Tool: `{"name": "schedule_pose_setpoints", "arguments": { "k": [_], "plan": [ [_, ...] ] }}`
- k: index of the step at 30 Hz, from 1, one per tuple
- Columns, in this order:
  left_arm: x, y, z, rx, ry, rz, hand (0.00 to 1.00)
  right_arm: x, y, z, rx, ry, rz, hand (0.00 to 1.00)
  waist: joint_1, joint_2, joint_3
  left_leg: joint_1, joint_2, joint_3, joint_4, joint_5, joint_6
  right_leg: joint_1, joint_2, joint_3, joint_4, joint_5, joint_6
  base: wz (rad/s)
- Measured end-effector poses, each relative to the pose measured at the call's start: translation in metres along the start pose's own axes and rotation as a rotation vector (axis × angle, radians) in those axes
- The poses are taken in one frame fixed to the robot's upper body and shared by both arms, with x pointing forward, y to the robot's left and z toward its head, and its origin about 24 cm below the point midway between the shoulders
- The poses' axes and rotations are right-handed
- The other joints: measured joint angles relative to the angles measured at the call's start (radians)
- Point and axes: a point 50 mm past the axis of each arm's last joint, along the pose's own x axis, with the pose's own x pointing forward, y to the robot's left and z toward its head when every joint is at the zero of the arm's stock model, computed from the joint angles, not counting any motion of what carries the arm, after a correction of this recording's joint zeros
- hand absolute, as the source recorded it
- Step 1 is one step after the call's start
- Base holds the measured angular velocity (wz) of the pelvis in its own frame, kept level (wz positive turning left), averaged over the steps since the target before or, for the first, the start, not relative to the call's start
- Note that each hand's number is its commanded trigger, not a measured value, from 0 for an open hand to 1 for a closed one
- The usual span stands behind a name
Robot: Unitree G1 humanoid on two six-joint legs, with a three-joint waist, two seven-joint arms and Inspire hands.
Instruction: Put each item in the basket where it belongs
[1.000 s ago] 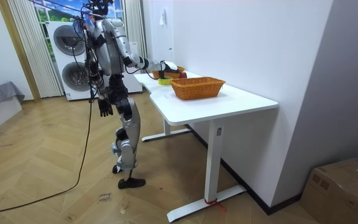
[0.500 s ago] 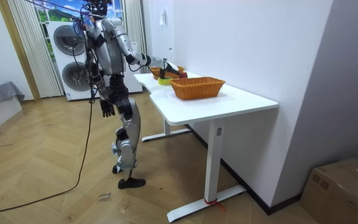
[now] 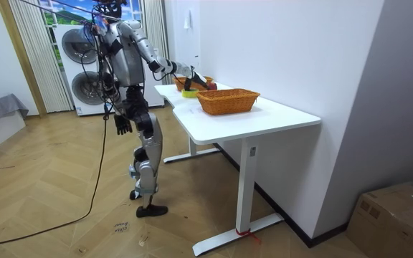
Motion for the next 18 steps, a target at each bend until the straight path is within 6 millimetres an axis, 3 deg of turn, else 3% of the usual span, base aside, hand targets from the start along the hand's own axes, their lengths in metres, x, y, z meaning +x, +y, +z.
{"name": "schedule_pose_setpoints", "arguments": {
  "k": [1,18],
  "plan": [
    [0.0,0.0,0.0004,0.004,-0.001,0.0,0.0,0.0004,-0.0004,0.0003,0.001,0.005,0.008,1.0,0.0,0.0,0.0,0.0,0.0,-0.001,0.001,0.0,0.0,0.001,0.0,0.0,-0.001,0.0,0.0,0.0],
    [0.0022,-0.0022,0.0033,0.048,0.026,0.0,0.0,0.0008,-0.0052,0.0011,-0.141,0.081,0.014,1.0,0.018,0.001,0.0,-0.004,0.0,-0.017,-0.001,-0.001,0.001,0.001,-0.003,-0.025,-0.002,0.0,0.0,0.02]
  ]
}}
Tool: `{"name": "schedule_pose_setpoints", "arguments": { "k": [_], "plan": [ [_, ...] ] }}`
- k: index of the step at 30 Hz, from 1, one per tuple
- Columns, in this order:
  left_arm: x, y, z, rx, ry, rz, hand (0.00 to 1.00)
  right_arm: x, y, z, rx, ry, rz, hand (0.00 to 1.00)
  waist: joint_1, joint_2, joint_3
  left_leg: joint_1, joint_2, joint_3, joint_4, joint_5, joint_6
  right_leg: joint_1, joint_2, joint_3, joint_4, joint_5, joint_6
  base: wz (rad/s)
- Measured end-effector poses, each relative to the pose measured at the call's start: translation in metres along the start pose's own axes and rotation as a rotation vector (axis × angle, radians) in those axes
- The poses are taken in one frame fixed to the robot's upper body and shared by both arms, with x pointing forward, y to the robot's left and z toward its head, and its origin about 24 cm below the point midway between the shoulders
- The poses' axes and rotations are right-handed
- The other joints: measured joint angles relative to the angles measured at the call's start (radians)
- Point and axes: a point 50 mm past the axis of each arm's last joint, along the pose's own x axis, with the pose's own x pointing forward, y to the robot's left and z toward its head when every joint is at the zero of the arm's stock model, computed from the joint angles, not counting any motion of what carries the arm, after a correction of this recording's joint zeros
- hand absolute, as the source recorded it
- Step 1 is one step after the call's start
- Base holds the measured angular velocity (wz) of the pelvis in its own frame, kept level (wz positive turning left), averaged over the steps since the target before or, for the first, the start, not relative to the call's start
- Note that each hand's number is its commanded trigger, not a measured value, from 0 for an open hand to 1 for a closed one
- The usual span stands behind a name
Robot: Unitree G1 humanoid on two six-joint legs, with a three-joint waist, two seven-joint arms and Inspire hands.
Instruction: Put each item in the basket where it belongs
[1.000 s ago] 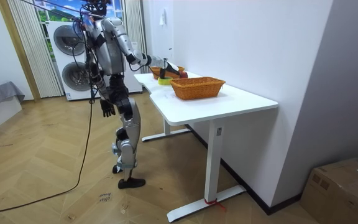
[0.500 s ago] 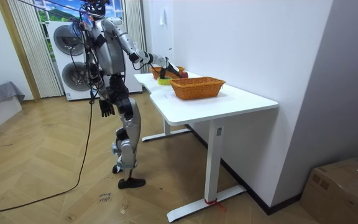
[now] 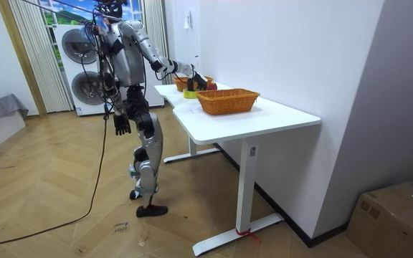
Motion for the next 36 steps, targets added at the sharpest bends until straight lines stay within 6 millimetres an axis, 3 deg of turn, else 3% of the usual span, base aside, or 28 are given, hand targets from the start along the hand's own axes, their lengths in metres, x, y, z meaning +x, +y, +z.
{"name": "schedule_pose_setpoints", "arguments": {
  "k": [13,19,24,27,29,32,36],
  "plan": [
    [0.0,0.001,0.007,-0.011,-0.019,0.014,0.0,0.0,-0.002,-0.003,0.004,0.017,0.001,1.0,0.006,-0.001,0.0003,-0.002,0.0,0.002,0.0,0.001,0.0,-0.003,0.0,0.002,0.002,0.0,0.0,0.0],
    [0.0,0.001,0.002,-0.01,-0.02,0.049,0.0,-0.004,-0.004,-0.001,0.027,-0.009,-0.011,1.0,-0.003,-0.003,0.0012,0.0,0.0,0.009,-0.001,0.001,0.0,-0.01,0.002,0.025,0.002,0.0,0.0,-0.03],
    [0.0,0.001,-0.004,-0.037,-0.024,0.064,0.0,-0.018,-0.001,-0.003,0.106,-0.077,-0.026,1.0,-0.043,-0.005,0.0018,0.003,0.001,0.03,-0.004,0.001,0.0,-0.012,0.005,0.052,0.002,0.0,0.0,-0.12],
    [0.001,0.0,-0.016,-0.049,0.005,0.063,0.0,-0.026,-0.005,-0.014,0.192,-0.088,-0.05,1.0,-0.096,-0.004,0.0025,0.007,0.004,0.054,-0.011,0.002,0.002,-0.021,0.006,0.088,0.004,0.0,0.0,-0.17],
    [0.0,-0.002,-0.029,-0.081,0.046,0.056,0.0,-0.033,-0.023,-0.019,0.221,-0.092,-0.134,1.0,-0.142,0.006,0.0094,0.008,0.007,0.059,-0.011,0.001,0.002,-0.026,0.006,0.101,0.008,0.001,0.001,-0.16],
    [0.0,-0.002,-0.032,-0.098,0.04,0.054,0.0,-0.048,-0.054,-0.027,0.2,-0.104,-0.28,1.0,-0.18,0.013,0.0132,0.015,0.007,0.087,-0.021,0.001,0.002,-0.04,0.009,0.131,0.02,0.001,0.0,-0.27],
    [0.0,0.0,-0.034,-0.12,0.037,0.063,0.0,-0.066,-0.081,-0.034,0.192,-0.109,-0.449,1.0,-0.204,0.016,0.0108,0.032,0.016,0.112,-0.033,0.001,0.002,-0.039,0.015,0.148,0.02,0.001,0.0,-0.19]
  ]
}}
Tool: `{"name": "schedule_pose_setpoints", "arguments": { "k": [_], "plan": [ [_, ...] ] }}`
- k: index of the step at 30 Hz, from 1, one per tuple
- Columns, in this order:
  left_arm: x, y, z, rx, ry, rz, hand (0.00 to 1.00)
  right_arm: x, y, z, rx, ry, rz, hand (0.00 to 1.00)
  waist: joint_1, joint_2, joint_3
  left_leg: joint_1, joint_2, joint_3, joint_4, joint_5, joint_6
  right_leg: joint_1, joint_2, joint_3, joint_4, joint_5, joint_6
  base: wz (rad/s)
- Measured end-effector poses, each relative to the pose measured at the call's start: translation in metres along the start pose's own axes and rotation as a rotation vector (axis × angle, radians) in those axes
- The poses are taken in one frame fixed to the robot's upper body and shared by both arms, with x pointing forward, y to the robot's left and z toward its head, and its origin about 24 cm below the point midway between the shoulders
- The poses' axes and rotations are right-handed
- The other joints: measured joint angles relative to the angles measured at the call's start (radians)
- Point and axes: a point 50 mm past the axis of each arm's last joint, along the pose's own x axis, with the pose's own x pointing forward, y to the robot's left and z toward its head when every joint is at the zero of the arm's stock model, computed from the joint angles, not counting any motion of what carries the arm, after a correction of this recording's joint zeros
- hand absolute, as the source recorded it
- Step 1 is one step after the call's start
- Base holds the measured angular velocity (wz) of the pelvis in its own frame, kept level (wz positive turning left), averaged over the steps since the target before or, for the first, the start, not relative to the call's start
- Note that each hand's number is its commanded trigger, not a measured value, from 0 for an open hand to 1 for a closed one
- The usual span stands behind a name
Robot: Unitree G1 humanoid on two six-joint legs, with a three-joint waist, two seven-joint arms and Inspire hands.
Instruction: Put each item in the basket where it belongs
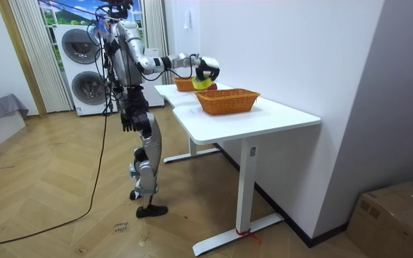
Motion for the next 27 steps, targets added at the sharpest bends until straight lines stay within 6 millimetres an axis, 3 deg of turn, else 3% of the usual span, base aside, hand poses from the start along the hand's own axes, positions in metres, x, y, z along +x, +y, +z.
{"name": "schedule_pose_setpoints", "arguments": {
  "k": [3,5,11,20,27],
  "plan": [
    [0.0,0.0,0.0,-0.003,-0.003,0.0,0.0,-0.004,-0.014,-0.002,0.008,-0.002,-0.078,1.0,-0.019,0.0,-0.0019,0.004,0.003,0.005,0.0,0.0,-0.001,-0.002,0.003,0.003,0.0,0.001,-0.001,-0.07],
    [-0.001,-0.002,-0.001,-0.004,0.002,-0.005,0.0,-0.005,-0.02,-0.005,0.018,0.008,-0.111,1.0,-0.033,0.001,-0.0096,0.004,0.004,0.011,-0.001,0.0,-0.001,-0.007,0.004,0.012,0.002,0.001,-0.002,-0.08],
    [-0.001,-0.004,-0.009,0.004,0.032,-0.018,0.0,-0.006,-0.026,-0.007,0.055,0.006,-0.135,1.0,-0.058,0.003,-0.016,0.009,0.005,0.027,-0.001,0.0,-0.001,-0.008,0.005,0.031,0.005,0.002,-0.003,-0.08],
    [-0.003,-0.005,-0.019,-0.009,0.054,-0.055,0.0,-0.009,-0.039,-0.015,0.062,0.026,-0.176,1.0,-0.098,0.035,-0.0118,0.006,0.002,0.026,0.005,-0.002,0.002,-0.011,-0.001,0.031,0.017,0.002,-0.002,0.0],
    [-0.003,-0.001,-0.01,-0.011,0.007,-0.043,0.0,-0.01,-0.042,-0.036,0.078,0.111,-0.209,1.0,-0.119,0.038,-0.0113,0.006,0.001,0.027,0.006,-0.002,0.002,-0.013,0.0,0.034,0.012,0.001,-0.001,0.0]
  ]
}}
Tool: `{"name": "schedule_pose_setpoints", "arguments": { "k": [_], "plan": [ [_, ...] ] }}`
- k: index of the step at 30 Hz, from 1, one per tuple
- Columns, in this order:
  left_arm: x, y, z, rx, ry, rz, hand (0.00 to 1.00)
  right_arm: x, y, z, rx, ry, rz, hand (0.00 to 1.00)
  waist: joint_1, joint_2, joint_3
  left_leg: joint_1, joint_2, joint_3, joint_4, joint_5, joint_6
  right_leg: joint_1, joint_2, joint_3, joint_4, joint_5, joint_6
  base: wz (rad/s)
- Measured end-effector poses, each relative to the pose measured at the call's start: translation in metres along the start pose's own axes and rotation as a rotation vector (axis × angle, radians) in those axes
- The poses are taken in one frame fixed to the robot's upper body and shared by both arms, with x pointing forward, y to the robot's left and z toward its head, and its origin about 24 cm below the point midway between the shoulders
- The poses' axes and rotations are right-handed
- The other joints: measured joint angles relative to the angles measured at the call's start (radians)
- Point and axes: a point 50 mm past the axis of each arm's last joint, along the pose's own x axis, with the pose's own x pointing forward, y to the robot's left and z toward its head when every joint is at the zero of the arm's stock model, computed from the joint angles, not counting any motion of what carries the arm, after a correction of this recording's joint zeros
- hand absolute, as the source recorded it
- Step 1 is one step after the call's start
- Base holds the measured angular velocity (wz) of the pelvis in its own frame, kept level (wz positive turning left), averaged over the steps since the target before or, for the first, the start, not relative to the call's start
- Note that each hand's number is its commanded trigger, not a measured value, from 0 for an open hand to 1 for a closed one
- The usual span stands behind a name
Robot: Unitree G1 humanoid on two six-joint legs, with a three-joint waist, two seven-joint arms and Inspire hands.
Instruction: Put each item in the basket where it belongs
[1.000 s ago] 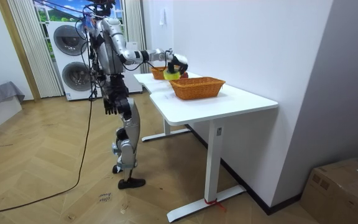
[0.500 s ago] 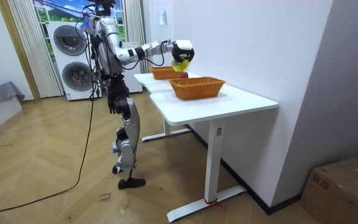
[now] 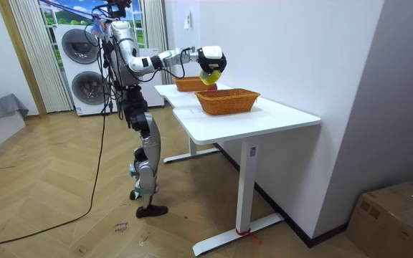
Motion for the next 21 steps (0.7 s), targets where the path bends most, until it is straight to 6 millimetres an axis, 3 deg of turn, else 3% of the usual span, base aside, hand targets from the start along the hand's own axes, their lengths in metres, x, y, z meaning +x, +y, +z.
{"name": "schedule_pose_setpoints", "arguments": {
  "k": [5,13,14,15,16,17,21],
  "plan": [
    [0.0,0.0,0.003,-0.006,-0.01,0.0,0.0,0.001,0.005,-0.026,0.027,0.106,0.002,1.0,-0.001,-0.001,0.0002,0.001,0.001,0.0,-0.002,0.0,0.0,-0.002,0.002,0.003,0.002,-0.001,0.001,0.0],
    [0.0,0.0,0.002,-0.034,-0.002,-0.005,0.0,0.002,0.005,-0.033,0.051,0.131,-0.005,1.0,-0.006,-0.002,0.0014,-0.001,0.002,0.001,-0.004,-0.001,-0.001,-0.013,0.004,0.006,0.001,-0.001,0.001,0.0],
    [0.0,0.0,0.003,-0.034,-0.003,-0.007,0.0,0.002,0.005,-0.034,0.051,0.135,-0.005,0.7,-0.007,-0.004,0.001,-0.002,0.001,0.001,-0.004,-0.001,-0.001,-0.013,0.004,0.006,0.001,-0.001,0.001,0.0],
    [0.0,0.0,0.002,-0.034,-0.003,-0.009,0.0,0.002,0.005,-0.034,0.051,0.135,-0.005,0.34,-0.007,-0.004,0.0011,-0.002,0.001,0.002,-0.004,-0.001,-0.001,-0.014,0.004,0.007,0.001,-0.001,0.001,0.0],
    [0.0,-0.001,0.003,-0.034,-0.003,-0.015,0.0,0.002,0.005,-0.034,0.051,0.136,-0.005,0.22,-0.007,-0.004,0.0011,-0.002,0.001,0.002,-0.004,-0.001,-0.001,-0.014,0.004,0.007,0.001,-0.001,0.001,0.0],
    [0.0,-0.001,0.003,-0.034,-0.004,-0.022,0.0,0.002,0.005,-0.035,0.052,0.138,-0.004,0.0,-0.008,-0.005,0.0012,-0.002,0.001,0.002,-0.004,-0.001,-0.001,-0.014,0.004,0.008,0.001,-0.001,0.001,0.0],
    [0.0,-0.002,0.003,-0.034,-0.005,-0.029,0.0,0.002,0.005,-0.035,0.051,0.14,-0.003,0.0,-0.009,-0.007,0.0014,-0.002,0.001,0.002,-0.004,-0.001,-0.001,-0.014,0.004,0.008,0.001,-0.001,0.001,0.0]
  ]
}}
